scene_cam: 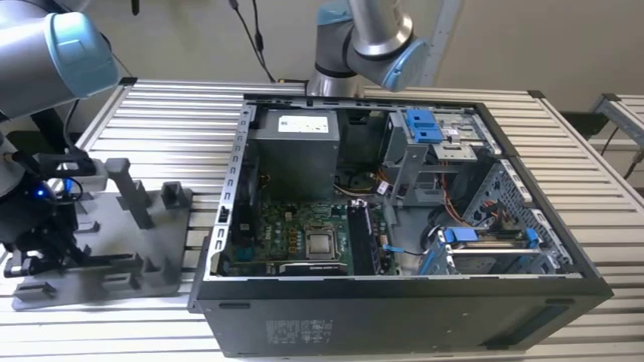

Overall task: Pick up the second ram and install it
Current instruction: 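Pick up the second ram and move it above second insertion slot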

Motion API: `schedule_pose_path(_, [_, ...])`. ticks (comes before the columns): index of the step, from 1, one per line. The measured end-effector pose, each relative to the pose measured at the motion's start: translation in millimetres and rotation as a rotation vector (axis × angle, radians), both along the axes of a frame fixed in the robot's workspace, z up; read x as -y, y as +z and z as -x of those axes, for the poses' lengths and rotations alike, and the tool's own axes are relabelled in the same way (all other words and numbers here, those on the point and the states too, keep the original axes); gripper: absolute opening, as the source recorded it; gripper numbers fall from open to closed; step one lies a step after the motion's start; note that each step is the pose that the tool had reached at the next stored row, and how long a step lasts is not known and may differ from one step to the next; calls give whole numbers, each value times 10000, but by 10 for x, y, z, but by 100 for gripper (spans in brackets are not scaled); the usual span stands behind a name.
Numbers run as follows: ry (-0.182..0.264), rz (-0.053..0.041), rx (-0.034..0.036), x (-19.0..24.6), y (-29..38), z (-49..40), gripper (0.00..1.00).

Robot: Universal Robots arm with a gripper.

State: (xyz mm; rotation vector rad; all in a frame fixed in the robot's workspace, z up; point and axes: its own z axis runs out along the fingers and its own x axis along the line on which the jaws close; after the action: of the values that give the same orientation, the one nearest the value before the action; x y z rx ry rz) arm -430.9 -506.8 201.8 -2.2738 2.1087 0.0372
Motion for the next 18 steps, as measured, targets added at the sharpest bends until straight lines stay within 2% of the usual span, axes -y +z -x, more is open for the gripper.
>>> schedule_pose_path(2, [0, 2, -23, 0, 29, 0, 14])
schedule_pose_path(6, [-1, 0, -23, 0, 58, 0, 14])
schedule_pose_path(10, [1, 0, -22, 0, 122, 1, 14])
schedule_pose_path(18, [-12, -2, 31, 0, 254, 40, 14])
